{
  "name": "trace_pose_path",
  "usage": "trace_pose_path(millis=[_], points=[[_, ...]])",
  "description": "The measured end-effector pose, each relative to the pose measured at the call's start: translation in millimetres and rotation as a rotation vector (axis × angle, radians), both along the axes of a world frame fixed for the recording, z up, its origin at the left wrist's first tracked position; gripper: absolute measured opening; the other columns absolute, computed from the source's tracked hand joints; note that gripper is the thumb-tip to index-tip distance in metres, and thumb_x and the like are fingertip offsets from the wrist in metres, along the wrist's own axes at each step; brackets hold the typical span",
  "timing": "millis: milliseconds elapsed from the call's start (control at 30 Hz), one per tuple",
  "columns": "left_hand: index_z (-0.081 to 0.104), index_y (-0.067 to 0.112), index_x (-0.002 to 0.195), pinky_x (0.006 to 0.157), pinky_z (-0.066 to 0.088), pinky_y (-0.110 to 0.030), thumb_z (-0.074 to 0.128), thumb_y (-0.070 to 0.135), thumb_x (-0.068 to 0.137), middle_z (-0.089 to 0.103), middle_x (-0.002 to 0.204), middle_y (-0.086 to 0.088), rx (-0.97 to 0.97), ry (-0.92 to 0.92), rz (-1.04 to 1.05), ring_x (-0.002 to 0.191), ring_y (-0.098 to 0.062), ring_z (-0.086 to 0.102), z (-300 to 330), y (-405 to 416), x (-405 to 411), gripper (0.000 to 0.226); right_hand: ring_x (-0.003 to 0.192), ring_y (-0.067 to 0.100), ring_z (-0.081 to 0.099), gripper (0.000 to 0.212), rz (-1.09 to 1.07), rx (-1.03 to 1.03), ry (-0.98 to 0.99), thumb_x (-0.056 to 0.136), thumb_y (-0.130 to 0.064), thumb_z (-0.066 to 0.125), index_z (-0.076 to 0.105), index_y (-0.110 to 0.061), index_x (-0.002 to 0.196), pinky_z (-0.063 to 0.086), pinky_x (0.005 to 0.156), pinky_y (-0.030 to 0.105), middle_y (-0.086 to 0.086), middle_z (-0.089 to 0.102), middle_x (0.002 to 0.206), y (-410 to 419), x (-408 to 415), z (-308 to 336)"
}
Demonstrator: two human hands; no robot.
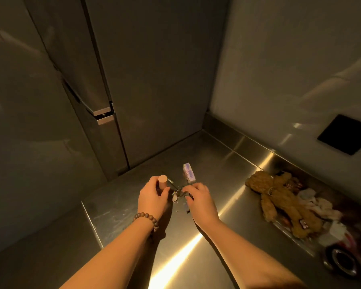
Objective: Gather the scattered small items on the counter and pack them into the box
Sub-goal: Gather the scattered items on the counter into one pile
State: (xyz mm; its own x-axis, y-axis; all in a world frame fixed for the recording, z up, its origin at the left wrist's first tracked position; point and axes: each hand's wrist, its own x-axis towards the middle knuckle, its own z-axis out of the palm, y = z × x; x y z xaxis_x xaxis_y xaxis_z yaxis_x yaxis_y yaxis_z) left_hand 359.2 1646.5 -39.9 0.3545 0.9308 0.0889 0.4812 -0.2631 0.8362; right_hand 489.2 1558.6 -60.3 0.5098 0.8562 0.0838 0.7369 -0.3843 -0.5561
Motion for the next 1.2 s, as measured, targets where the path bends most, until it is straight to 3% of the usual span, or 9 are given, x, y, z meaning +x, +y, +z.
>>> trace_pose_path(millis=[133, 233, 467, 700, 767, 900, 1100, 1200], points=[[0.051, 0.036, 0.092, 0.069, 0.046, -0.020, 0.065, 0.027, 0.083, 0.059, 0.086, 0.015, 0.020, -0.064, -0.144, 0.079, -0.002, 0.058, 22.8, -23.7, 44.1, 0.019, 0.103, 0.010, 0.053, 0.028, -0.126, 0.071, 0.035, 0.093, -0.024, 0.052, 0.053, -0.037, 0.117, 0.054, 0.086, 0.033, -0.011, 0.045, 0.119, -35.9, 32.2, 21.1], [0.051, 0.033, 0.096, 0.072, 0.050, -0.025, 0.064, 0.028, 0.084, 0.060, 0.087, 0.011, 0.032, -0.075, -0.259, 0.080, -0.006, 0.060, 36.1, -48.2, 80.4, 0.019, 0.103, 0.009, 0.053, 0.029, -0.210, 0.097, 0.005, 0.093, -0.022, 0.053, 0.053, -0.039, 0.116, 0.055, 0.085, 0.032, -0.010, 0.045, 0.122, -71.0, 57.4, 42.6], [0.054, 0.030, 0.098, 0.075, 0.052, -0.026, 0.068, 0.026, 0.081, 0.060, 0.093, 0.009, 0.039, -0.154, -0.543, 0.085, -0.008, 0.061, 60.6, -115.8, 161.7, 0.023, 0.116, 0.014, 0.047, 0.032, -0.418, 0.221, -0.064, 0.092, -0.013, 0.055, 0.060, -0.026, 0.120, 0.043, 0.099, 0.027, -0.001, 0.049, 0.125, -165.2, 115.9, 101.5], [0.054, 0.033, 0.098, 0.072, 0.046, -0.019, 0.070, 0.025, 0.080, 0.057, 0.092, 0.016, 0.003, -0.183, -0.767, 0.088, -0.005, 0.057, 69.4, -187.1, 236.7, 0.026, 0.107, 0.005, 0.046, 0.034, -0.581, 0.298, -0.061, 0.093, -0.009, 0.052, 0.059, -0.025, 0.122, 0.033, 0.084, 0.006, -0.005, 0.049, 0.122, -256.5, 171.8, 134.2], [0.056, 0.030, 0.103, 0.075, 0.048, -0.024, 0.070, 0.026, 0.079, 0.058, 0.096, 0.012, -0.002, -0.160, -0.792, 0.090, -0.008, 0.058, 66.6, -201.9, 256.5, 0.027, 0.105, 0.001, 0.043, 0.036, -0.632, 0.305, -0.064, 0.092, -0.006, 0.053, 0.058, -0.024, 0.123, 0.030, 0.078, 0.002, -0.005, 0.049, 0.122, -278.1, 184.7, 131.7], [0.058, 0.028, 0.103, 0.076, 0.050, -0.030, 0.071, 0.024, 0.079, 0.060, 0.100, 0.006, -0.002, -0.091, -0.787, 0.090, -0.012, 0.057, 53.4, -219.1, 285.3, 0.027, 0.111, 0.011, 0.050, 0.035, -0.697, 0.276, -0.038, 0.091, -0.004, 0.055, 0.061, -0.019, 0.122, 0.034, 0.090, 0.015, 0.003, 0.053, 0.124, -311.6, 199.7, 110.9], [0.054, 0.019, 0.122, 0.082, 0.043, -0.023, 0.068, 0.025, 0.082, 0.059, 0.117, 0.002, -0.010, 0.029, -0.755, 0.099, -0.010, 0.053, 27.6, -225.3, 304.9, 0.044, 0.110, 0.019, 0.057, 0.043, -0.745, 0.189, 0.124, 0.089, -0.008, 0.060, 0.054, -0.024, 0.129, 0.046, 0.090, 0.024, 0.001, 0.052, 0.129, -332.5, 210.4, 62.7], [0.055, 0.021, 0.121, 0.079, 0.040, -0.021, 0.067, 0.026, 0.083, 0.061, 0.116, 0.001, 0.054, 0.079, -0.775, 0.096, -0.009, 0.053, 20.9, -225.7, 306.8, 0.041, 0.113, 0.017, 0.057, 0.043, -0.758, 0.153, 0.155, 0.088, -0.012, 0.063, 0.054, -0.026, 0.128, 0.043, 0.087, 0.021, -0.001, 0.056, 0.127, -332.0, 211.1, 44.2]])
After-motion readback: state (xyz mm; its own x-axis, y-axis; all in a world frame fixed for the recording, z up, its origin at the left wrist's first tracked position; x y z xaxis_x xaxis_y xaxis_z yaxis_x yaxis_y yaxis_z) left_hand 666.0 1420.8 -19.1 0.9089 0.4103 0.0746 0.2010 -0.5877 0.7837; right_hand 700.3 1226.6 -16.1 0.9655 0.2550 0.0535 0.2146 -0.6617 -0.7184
